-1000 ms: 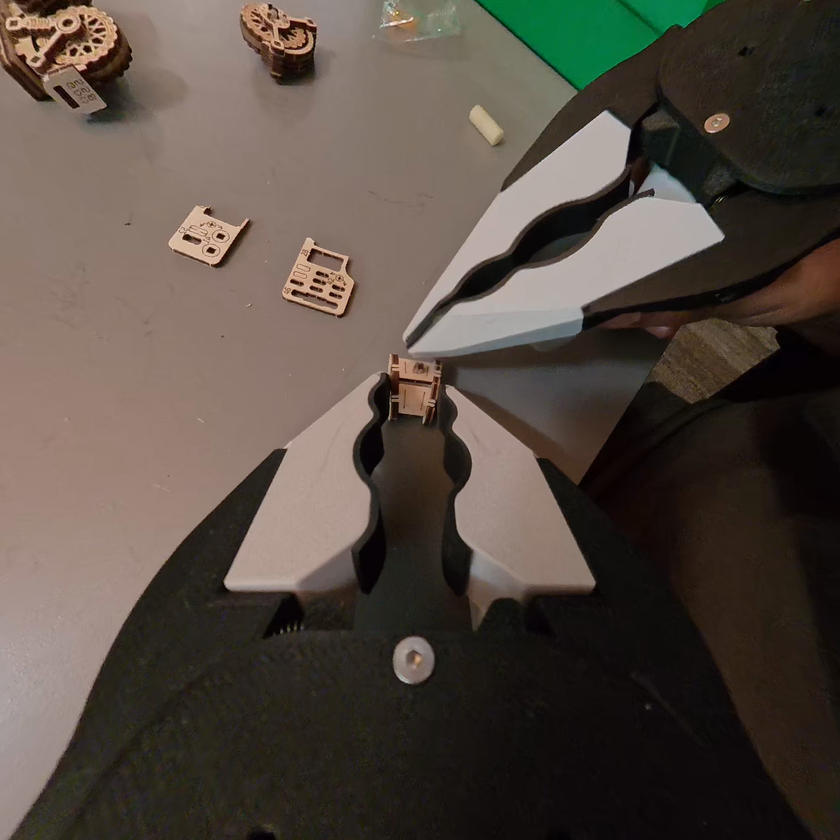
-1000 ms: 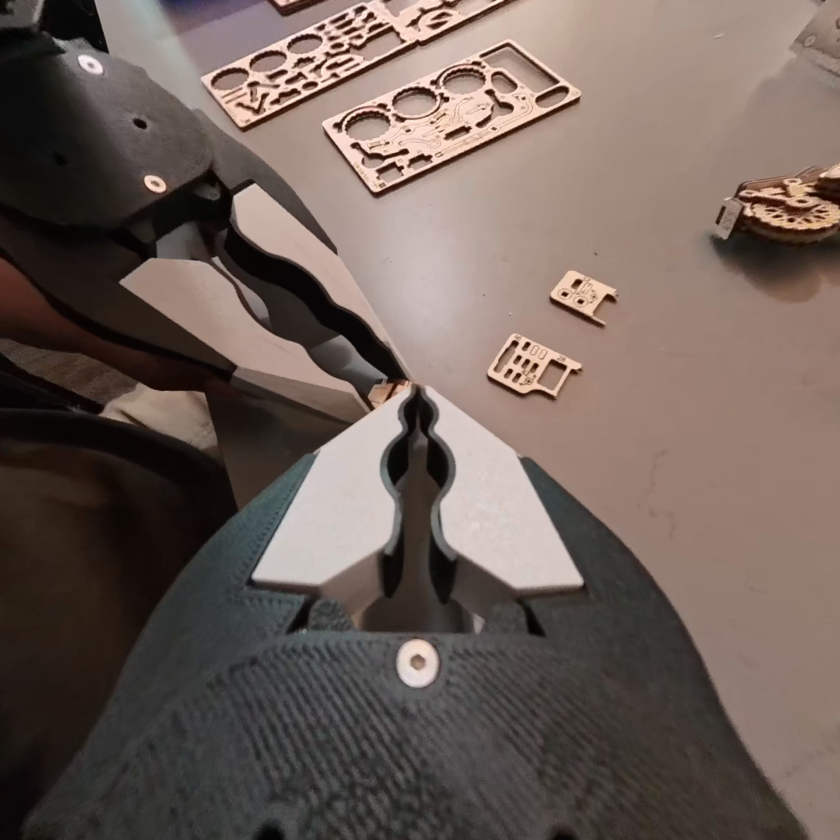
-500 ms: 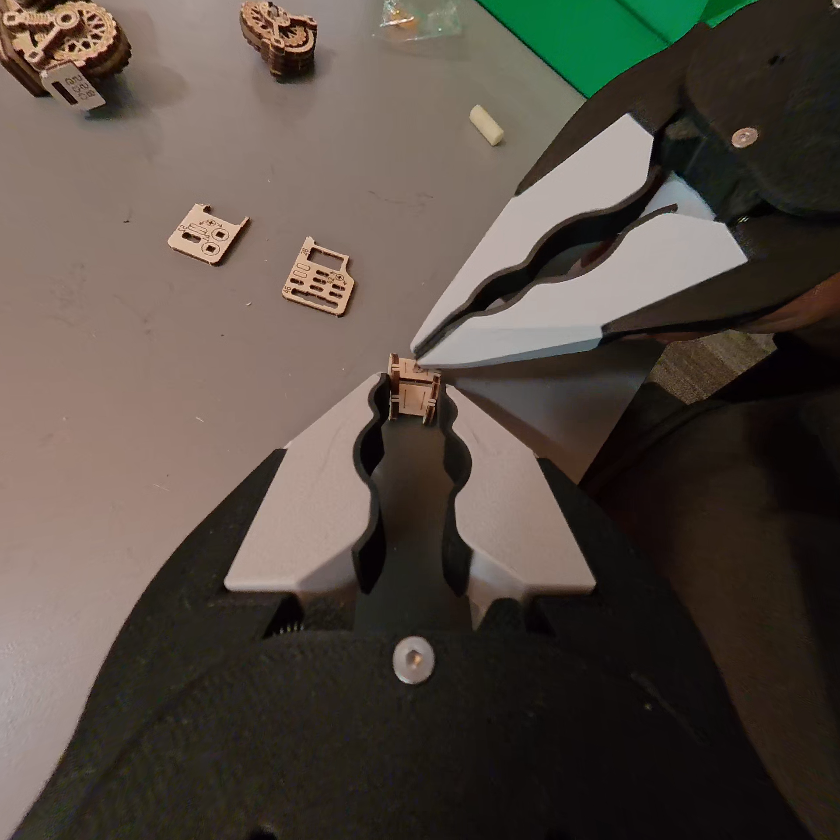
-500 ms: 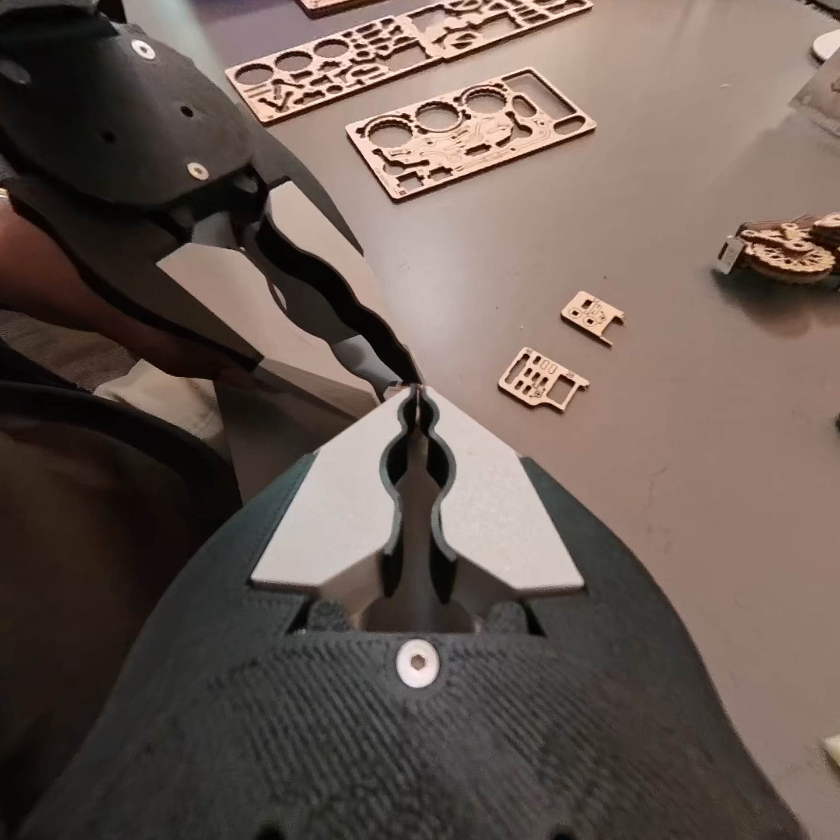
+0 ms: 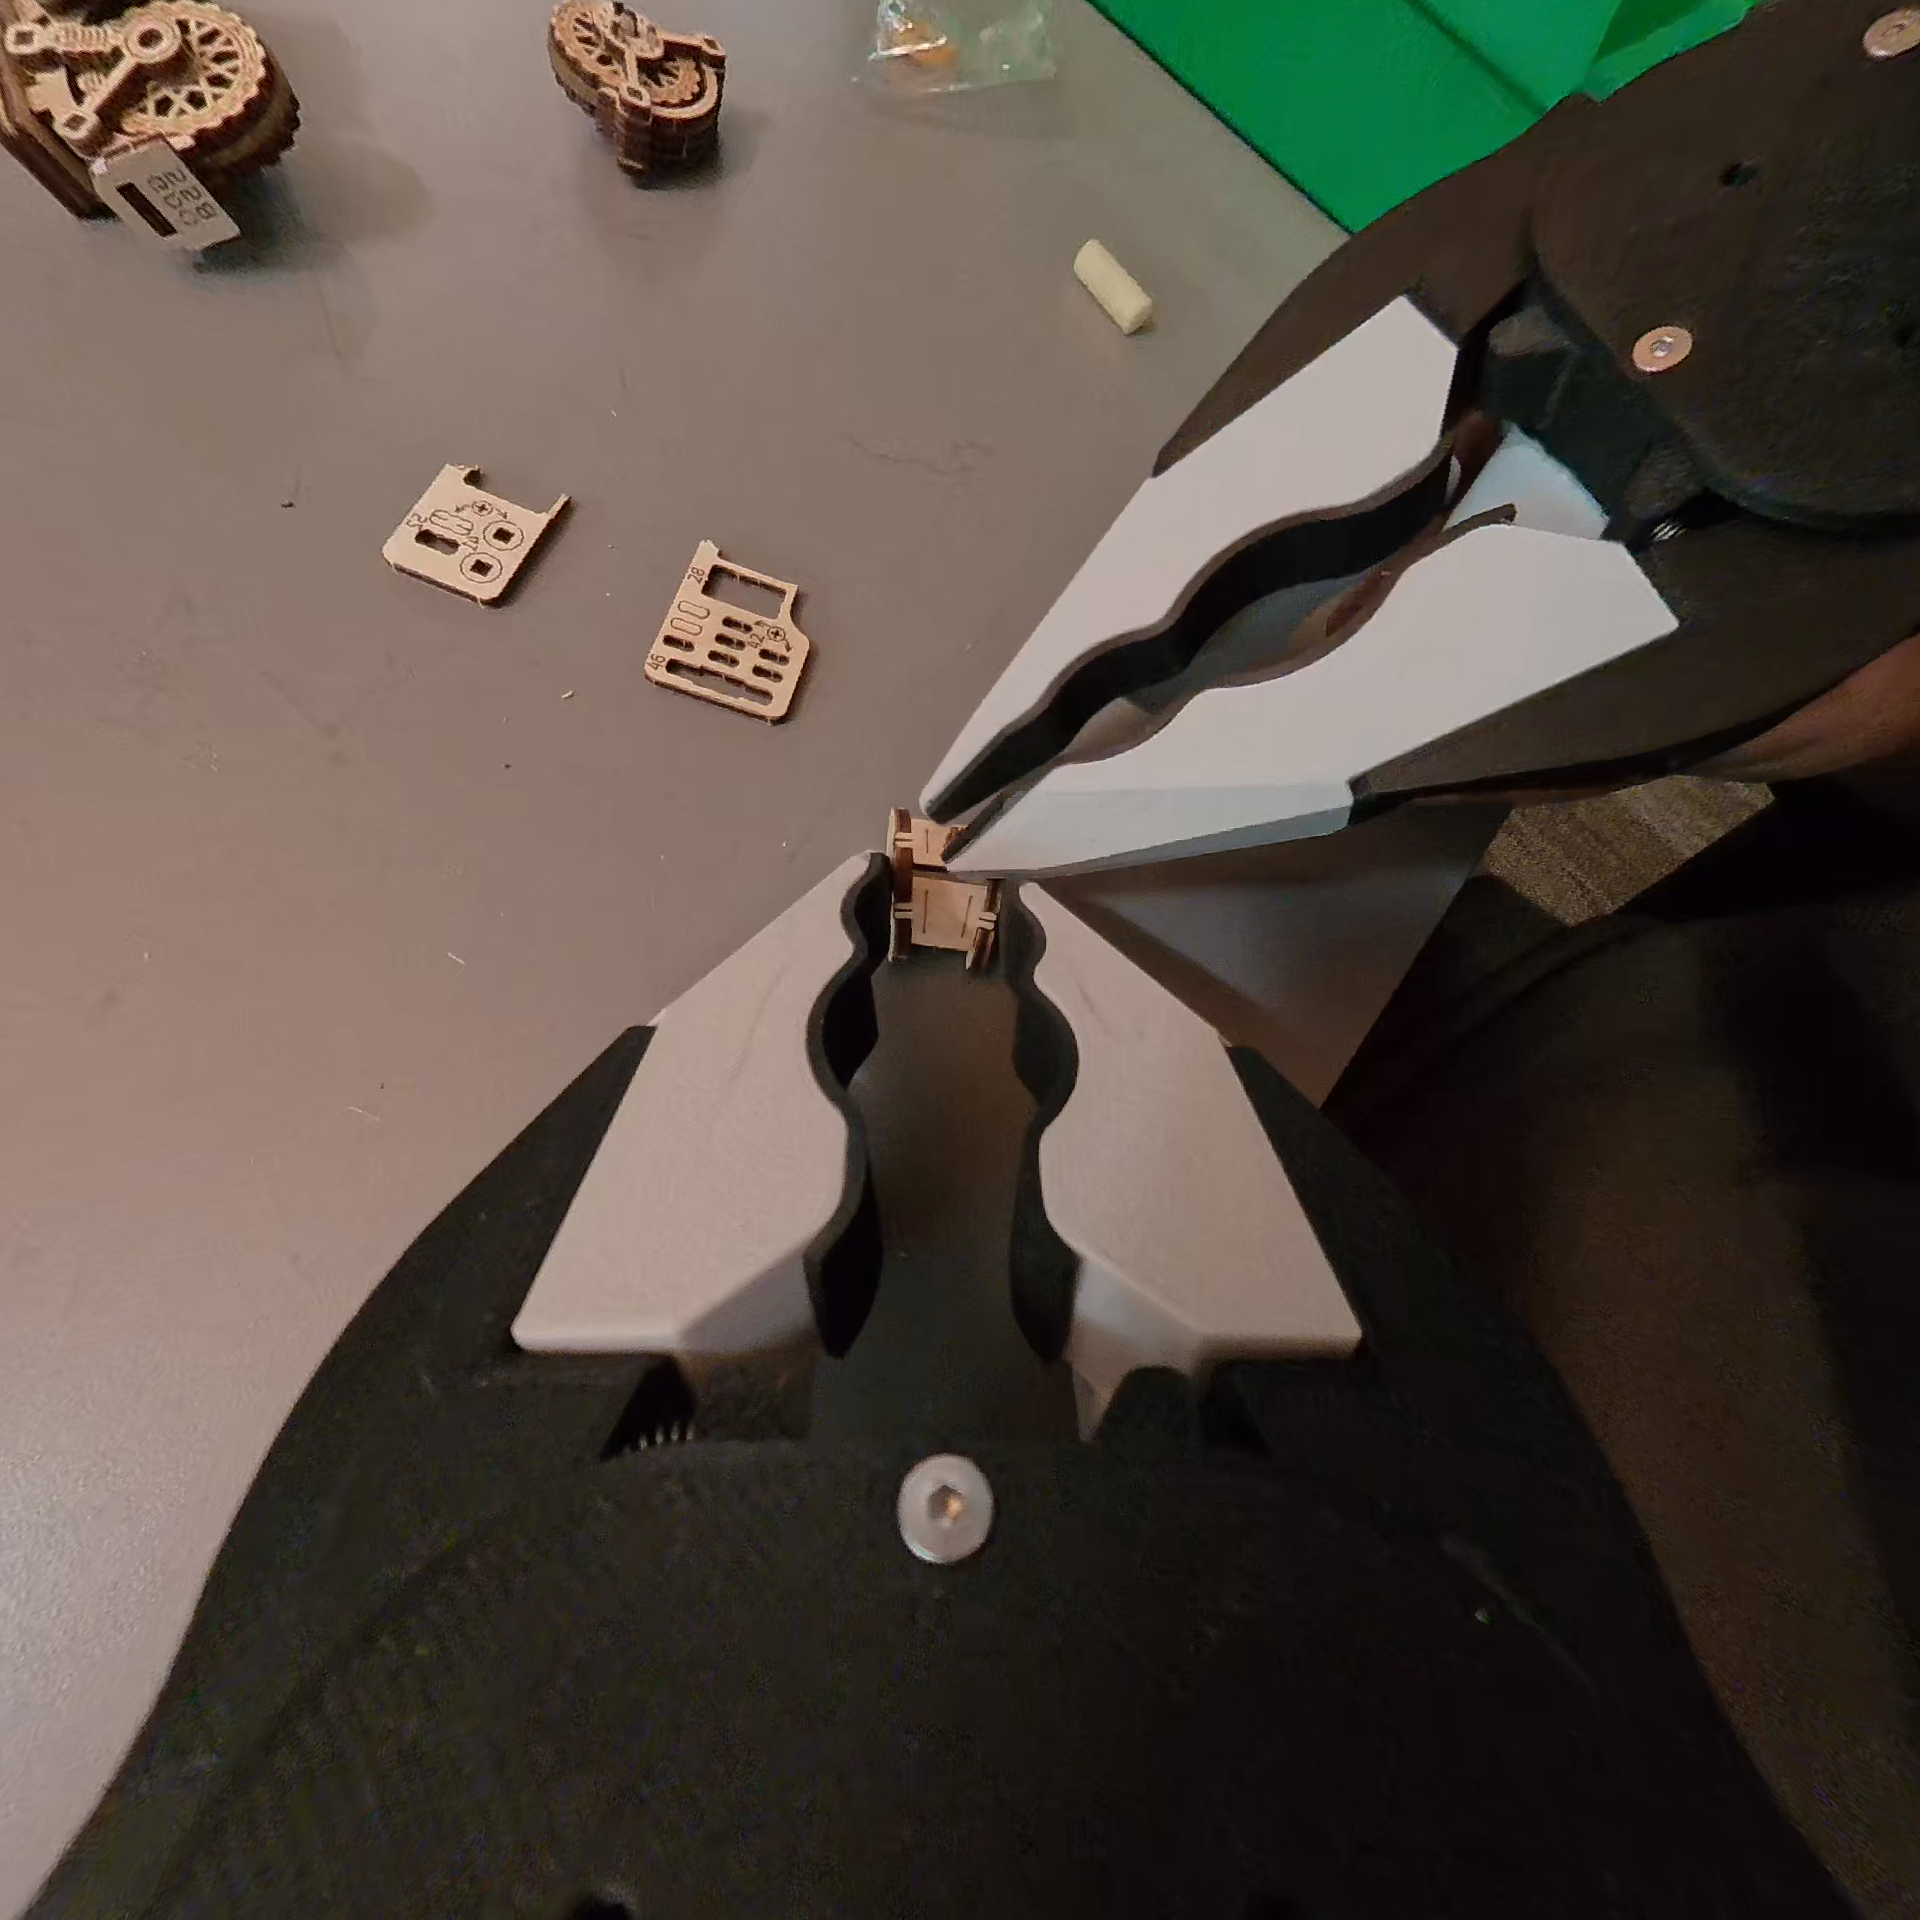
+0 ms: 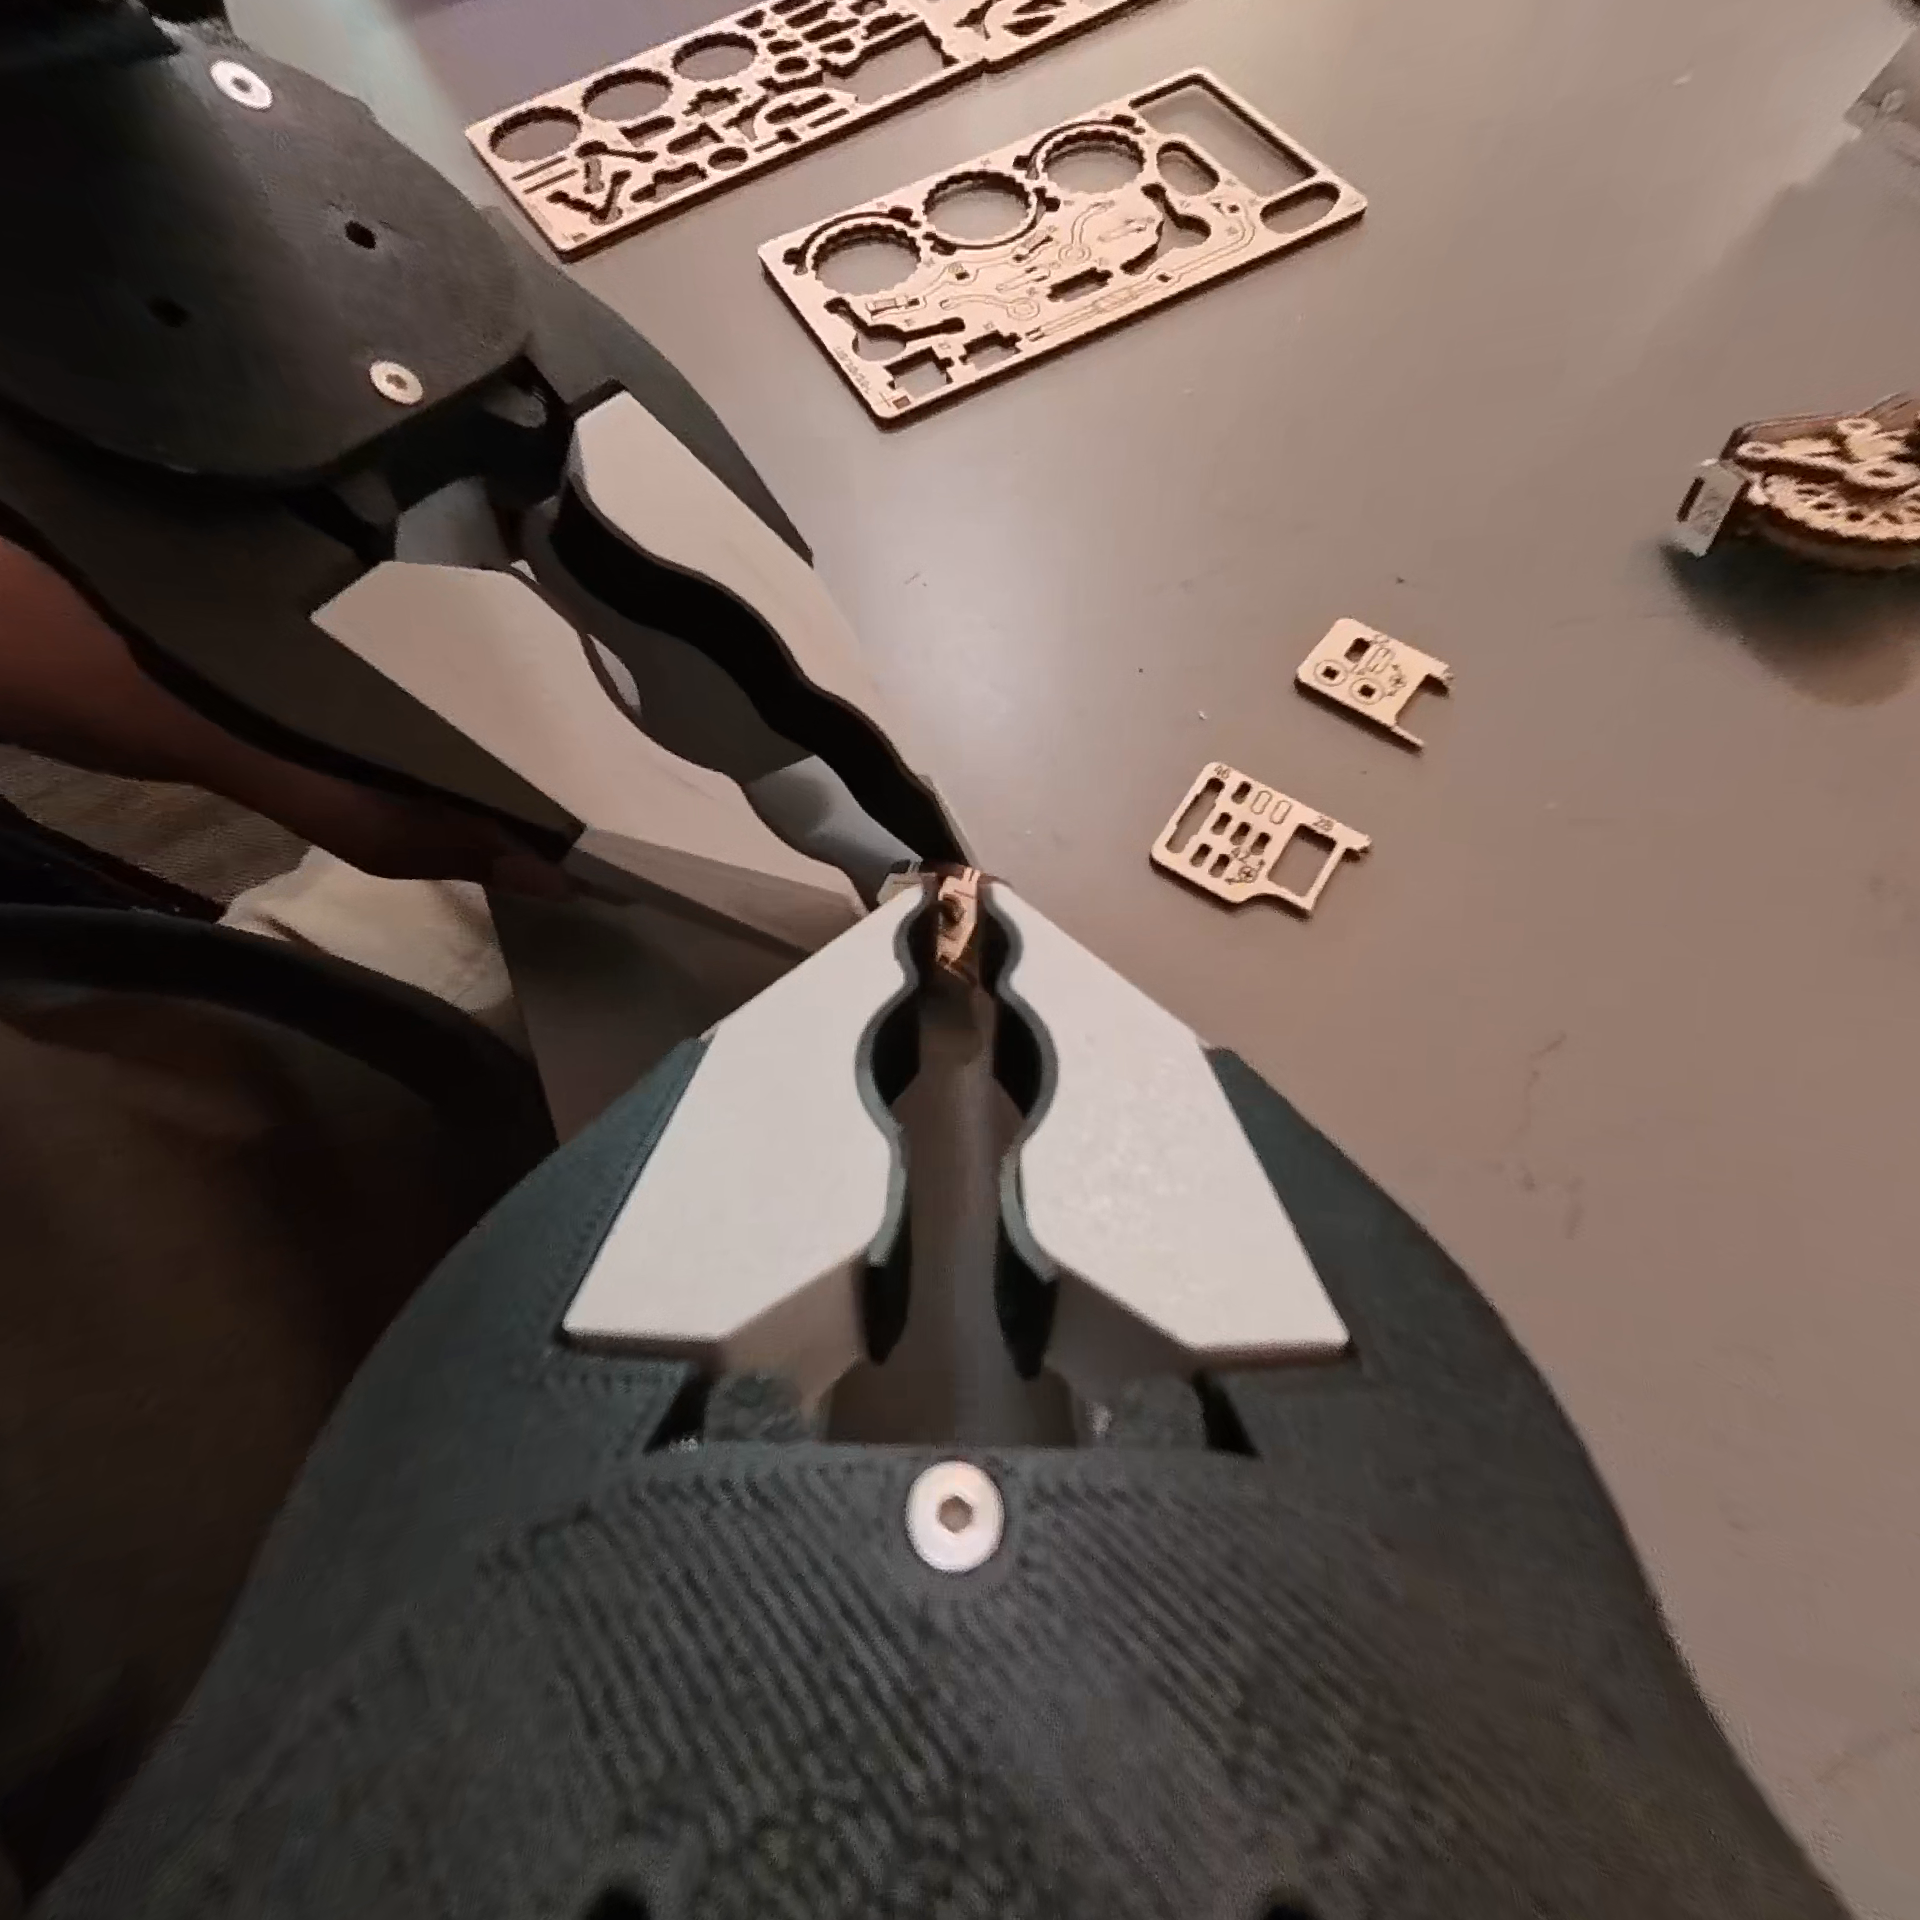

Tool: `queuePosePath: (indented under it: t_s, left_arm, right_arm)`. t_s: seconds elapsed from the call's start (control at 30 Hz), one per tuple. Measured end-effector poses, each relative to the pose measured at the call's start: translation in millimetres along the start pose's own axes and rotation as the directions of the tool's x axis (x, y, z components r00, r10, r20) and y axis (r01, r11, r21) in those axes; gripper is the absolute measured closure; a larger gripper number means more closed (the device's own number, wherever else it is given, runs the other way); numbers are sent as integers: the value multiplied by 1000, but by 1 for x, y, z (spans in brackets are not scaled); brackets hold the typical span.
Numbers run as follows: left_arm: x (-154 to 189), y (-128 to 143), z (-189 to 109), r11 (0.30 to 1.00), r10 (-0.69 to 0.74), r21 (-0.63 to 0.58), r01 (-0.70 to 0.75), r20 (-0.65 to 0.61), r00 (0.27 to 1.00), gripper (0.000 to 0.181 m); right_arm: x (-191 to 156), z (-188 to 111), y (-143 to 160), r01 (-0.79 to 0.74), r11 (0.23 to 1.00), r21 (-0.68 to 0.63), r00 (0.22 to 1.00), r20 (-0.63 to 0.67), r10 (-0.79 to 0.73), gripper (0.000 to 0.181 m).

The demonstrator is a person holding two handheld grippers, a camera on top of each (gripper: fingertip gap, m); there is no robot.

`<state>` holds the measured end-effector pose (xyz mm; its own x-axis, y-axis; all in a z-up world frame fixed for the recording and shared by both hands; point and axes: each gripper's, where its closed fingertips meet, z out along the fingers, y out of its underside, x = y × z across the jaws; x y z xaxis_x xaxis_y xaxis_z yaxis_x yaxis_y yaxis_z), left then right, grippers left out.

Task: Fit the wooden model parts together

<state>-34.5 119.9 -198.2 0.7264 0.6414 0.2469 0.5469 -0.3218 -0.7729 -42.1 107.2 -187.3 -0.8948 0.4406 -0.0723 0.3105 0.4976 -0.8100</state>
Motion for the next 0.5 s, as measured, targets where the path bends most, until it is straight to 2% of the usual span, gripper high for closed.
queuePosePath:
  t_s: [0.5]
  left_arm:
    - [0, 0, 0, 1000, -4, 1, 4, 2, 1000, 161]
  right_arm:
    - [0, 0, 0, -63, 998, 1, 998, 18, 63, 176]
